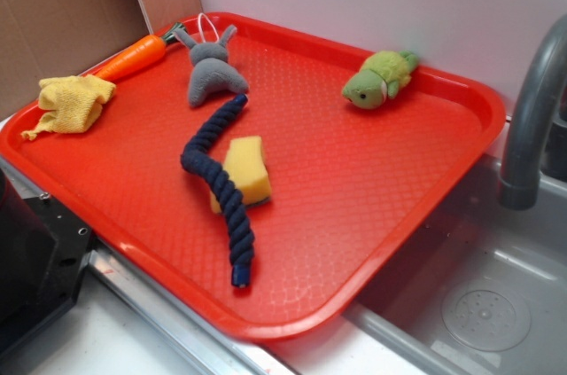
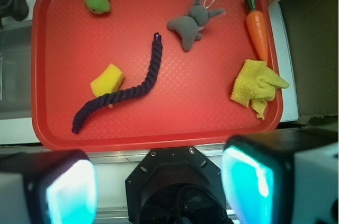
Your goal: Grab the gray animal.
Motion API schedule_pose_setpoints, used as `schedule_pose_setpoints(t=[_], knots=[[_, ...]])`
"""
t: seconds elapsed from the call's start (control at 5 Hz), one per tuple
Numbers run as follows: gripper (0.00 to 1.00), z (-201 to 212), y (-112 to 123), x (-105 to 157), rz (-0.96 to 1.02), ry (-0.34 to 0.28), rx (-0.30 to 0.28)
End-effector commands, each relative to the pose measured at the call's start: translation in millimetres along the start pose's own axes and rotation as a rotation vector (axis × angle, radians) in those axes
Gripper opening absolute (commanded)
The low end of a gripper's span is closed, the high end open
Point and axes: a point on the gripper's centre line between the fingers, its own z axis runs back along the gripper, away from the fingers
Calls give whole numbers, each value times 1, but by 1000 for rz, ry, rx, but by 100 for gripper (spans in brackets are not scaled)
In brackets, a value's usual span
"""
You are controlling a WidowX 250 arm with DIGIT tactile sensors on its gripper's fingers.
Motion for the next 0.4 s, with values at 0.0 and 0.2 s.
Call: schedule_pose_setpoints(t=[0.0, 0.2], knots=[[100, 0, 0, 0, 0, 0, 0], [100, -28, 20, 28, 246, -61, 31]])
